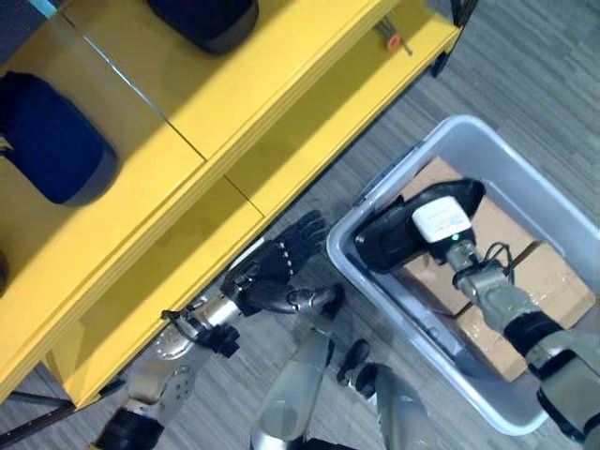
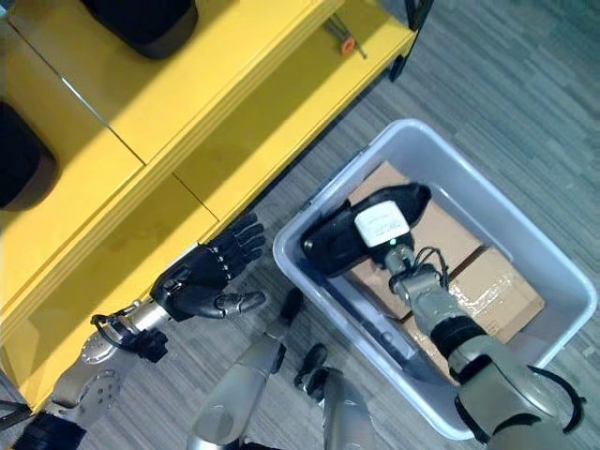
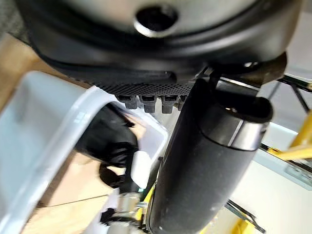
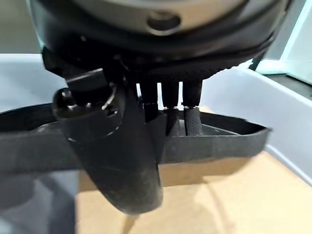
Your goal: Move parts from the plastic box to the shelf.
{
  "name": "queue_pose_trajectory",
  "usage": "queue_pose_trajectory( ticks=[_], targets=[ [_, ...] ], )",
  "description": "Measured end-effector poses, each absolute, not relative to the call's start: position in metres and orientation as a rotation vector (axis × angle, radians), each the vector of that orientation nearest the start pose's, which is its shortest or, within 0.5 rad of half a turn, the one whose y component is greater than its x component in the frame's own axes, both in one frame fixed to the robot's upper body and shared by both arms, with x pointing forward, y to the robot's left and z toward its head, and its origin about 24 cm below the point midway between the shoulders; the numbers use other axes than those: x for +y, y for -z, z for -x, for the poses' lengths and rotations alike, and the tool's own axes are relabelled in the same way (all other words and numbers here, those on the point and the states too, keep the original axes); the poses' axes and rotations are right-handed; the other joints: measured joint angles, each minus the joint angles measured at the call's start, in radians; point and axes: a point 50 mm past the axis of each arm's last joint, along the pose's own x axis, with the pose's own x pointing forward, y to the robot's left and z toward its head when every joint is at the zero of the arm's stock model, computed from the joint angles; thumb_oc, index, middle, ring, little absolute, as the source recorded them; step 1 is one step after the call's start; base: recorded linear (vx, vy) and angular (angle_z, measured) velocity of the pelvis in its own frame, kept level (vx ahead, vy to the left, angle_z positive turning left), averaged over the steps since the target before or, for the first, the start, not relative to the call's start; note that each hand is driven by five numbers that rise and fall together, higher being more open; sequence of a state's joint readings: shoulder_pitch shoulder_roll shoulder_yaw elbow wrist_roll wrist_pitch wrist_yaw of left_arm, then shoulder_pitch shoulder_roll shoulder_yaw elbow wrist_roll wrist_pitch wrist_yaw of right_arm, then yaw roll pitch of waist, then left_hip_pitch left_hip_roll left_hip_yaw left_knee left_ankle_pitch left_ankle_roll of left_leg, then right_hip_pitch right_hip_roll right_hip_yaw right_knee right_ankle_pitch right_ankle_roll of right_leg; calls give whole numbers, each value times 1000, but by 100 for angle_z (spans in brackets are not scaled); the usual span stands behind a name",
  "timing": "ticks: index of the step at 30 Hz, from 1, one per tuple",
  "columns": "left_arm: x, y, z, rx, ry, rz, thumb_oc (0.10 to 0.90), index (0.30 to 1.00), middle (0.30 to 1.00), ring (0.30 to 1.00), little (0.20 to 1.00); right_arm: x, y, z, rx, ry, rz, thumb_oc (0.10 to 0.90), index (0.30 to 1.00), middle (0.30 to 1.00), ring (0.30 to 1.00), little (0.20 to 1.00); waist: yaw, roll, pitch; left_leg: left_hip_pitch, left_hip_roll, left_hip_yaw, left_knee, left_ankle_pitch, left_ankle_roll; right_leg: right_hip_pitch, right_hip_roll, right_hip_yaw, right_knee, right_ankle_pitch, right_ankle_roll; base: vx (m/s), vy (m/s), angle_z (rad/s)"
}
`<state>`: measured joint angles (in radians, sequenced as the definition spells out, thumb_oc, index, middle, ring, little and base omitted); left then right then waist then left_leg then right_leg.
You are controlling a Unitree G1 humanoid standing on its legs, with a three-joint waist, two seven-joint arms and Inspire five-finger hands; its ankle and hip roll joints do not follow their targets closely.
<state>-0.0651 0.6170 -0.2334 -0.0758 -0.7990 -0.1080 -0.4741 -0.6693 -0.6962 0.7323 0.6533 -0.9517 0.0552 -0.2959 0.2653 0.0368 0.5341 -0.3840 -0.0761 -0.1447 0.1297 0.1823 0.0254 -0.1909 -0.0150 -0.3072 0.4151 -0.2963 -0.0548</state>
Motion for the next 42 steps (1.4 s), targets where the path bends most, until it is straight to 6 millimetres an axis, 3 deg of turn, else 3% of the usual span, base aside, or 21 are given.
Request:
queue_pose_trajectory(
  ticks=[3,6,7,9,10,13,17,18,19,20,23,27,32,36,38,40,42],
  targets=[
    [178,-89,-246,-109,731,179,900,1000,1000,1000,1000,-194,-79,-344,-271,-240,1921,400,300,300,300,300,-27,-10,1,72,13,4,-53,11,-3,79,20,10,-76,30,7,22,-5,-12],
    [176,-91,-245,-115,764,179,900,1000,1000,1000,1000,-182,-74,-336,-258,-342,1863,400,300,300,300,300,-45,-37,-3,125,25,18,-89,12,-3,137,35,28,-140,56,8,60,5,-17],
    [175,-91,-244,-108,782,180,900,1000,1000,1000,1000,-180,-71,-330,-235,-369,1816,400,300,300,300,300,-53,-57,-10,134,29,29,-98,14,-3,150,40,38,-163,67,10,75,14,-25],
    [176,-89,-242,-85,779,174,900,1000,1000,1000,1000,-179,-70,-321,-201,-382,1702,400,300,300,300,300,-61,-83,-12,169,32,43,-120,15,-1,190,45,54,-204,83,18,43,35,-24],
    [177,-87,-241,-77,774,163,900,1000,1000,1000,1000,-180,-68,-317,-181,-383,1669,400,300,300,300,300,-85,-102,-23,188,33,49,-130,14,1,213,45,59,-230,94,25,32,45,-18],
    [182,-87,-239,-81,769,157,900,1000,1000,1000,1000,-189,-71,-312,-163,-352,1634,400,300,300,300,300,-110,-130,-42,216,37,76,-154,14,5,238,46,91,-270,115,27,85,103,-26],
    [181,-89,-238,-80,773,163,900,1000,1000,1000,1000,-205,-95,-299,-175,-292,1603,400,300,300,300,300,-137,-132,-50,301,37,133,-179,-7,21,304,34,146,-294,128,38,121,122,-42],
    [182,-87,-235,-78,765,174,900,1000,1000,1000,1000,-207,-102,-293,-204,-265,1582,400,300,300,300,300,-157,-134,-94,302,33,145,-190,-9,25,307,31,163,-311,132,44,54,105,-50],
    [179,-85,-234,-77,763,191,900,1000,1000,1000,1000,-212,-109,-291,-215,-273,1615,400,300,300,300,300,-221,-141,-188,301,31,168,-196,-12,30,325,26,176,-377,169,62,73,212,-45],
    [177,-85,-235,-86,762,208,900,1000,1000,1000,1000,-219,-107,-287,-174,-292,1629,400,300,300,300,300,-248,-140,-224,321,28,178,-209,-12,34,350,21,184,-408,179,66,64,203,-36],
    [179,-79,-229,-65,764,204,900,1000,1000,1000,1000,-224,-113,-280,-87,-368,1423,400,300,300,300,300,-266,-113,-263,338,29,219,-210,-33,39,364,15,221,-428,188,67,24,88,-38],
    [176,-78,-230,-55,775,94,900,1000,1000,1000,1000,-224,-113,-276,-37,-484,1352,400,300,300,300,300,-317,-94,-274,346,28,224,-209,-33,39,382,14,232,-452,202,67,11,42,-8],
    [177,-83,-236,-102,690,-63,900,1000,1000,1000,1000,-213,-140,-265,-88,-620,1452,400,300,300,300,300,-323,-85,-281,354,36,248,-209,-34,37,389,17,248,-468,211,63,7,24,-12],
    [184,-90,-238,-160,603,-305,900,1000,1000,1000,1000,-189,-161,-256,-189,-730,1481,400,300,300,300,300,-330,-82,-283,355,39,250,-209,-34,37,392,20,250,-474,213,61,0,0,0],
    [186,-99,-239,-284,514,-625,900,1000,1000,1000,1000,-182,-171,-257,-192,-779,1470,400,300,300,300,300,-334,-82,-283,361,41,249,-209,-34,37,398,22,255,-474,213,61,15,-6,0],
    [187,-109,-242,-390,456,-825,900,1000,1000,1000,1000,-179,-178,-261,-170,-799,1472,400,300,300,300,300,-333,-83,-284,371,41,249,-209,-34,36,409,22,255,-476,213,62,0,0,0],
    [188,-125,-247,-501,396,-909,900,1000,1000,1000,1000,-177,-182,-263,-156,-825,1485,400,300,300,300,300,-330,-86,-287,371,42,248,-209,-34,34,410,23,255,-476,213,61,30,-39,1]
  ],
)
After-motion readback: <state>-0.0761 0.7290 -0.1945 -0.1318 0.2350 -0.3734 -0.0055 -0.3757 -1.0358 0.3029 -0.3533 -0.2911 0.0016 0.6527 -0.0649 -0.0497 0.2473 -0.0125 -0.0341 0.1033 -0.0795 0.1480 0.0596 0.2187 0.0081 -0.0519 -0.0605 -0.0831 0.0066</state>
